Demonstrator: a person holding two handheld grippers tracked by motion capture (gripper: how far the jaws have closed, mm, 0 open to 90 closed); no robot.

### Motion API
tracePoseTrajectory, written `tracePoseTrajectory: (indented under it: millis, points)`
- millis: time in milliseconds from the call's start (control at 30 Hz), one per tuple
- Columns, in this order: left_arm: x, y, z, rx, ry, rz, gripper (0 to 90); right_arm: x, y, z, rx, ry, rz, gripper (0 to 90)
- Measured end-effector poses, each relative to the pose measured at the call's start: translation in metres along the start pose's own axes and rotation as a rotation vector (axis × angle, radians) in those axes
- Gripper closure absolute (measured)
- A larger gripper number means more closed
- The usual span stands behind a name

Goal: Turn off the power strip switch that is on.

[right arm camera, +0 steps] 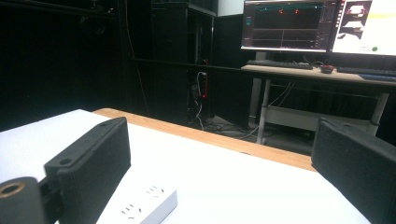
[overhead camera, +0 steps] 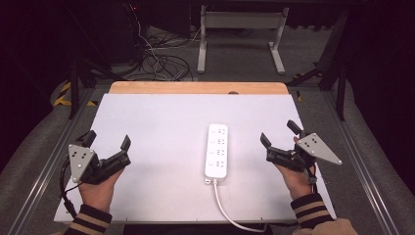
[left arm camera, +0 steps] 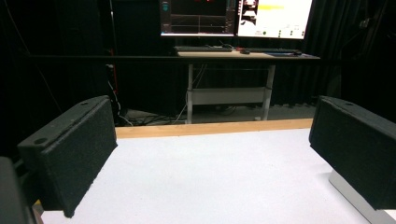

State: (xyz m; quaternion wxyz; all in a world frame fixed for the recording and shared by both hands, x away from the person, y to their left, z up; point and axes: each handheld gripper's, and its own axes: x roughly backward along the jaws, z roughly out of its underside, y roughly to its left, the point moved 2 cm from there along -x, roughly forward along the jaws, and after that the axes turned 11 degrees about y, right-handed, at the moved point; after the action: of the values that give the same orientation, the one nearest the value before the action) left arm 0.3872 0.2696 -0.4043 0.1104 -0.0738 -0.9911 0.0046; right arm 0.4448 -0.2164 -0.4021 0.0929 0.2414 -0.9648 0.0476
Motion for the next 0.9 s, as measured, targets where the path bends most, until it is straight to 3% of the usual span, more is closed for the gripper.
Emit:
tracePoseTrajectory:
  millis: [900]
  points:
    - [-0.0006, -0.0008, 0.0000, -0.005, 0.005, 0.003, 1.4, 0.0000, 0.0002, 0.0008, 0.002, 0.007, -0.003, 5.3]
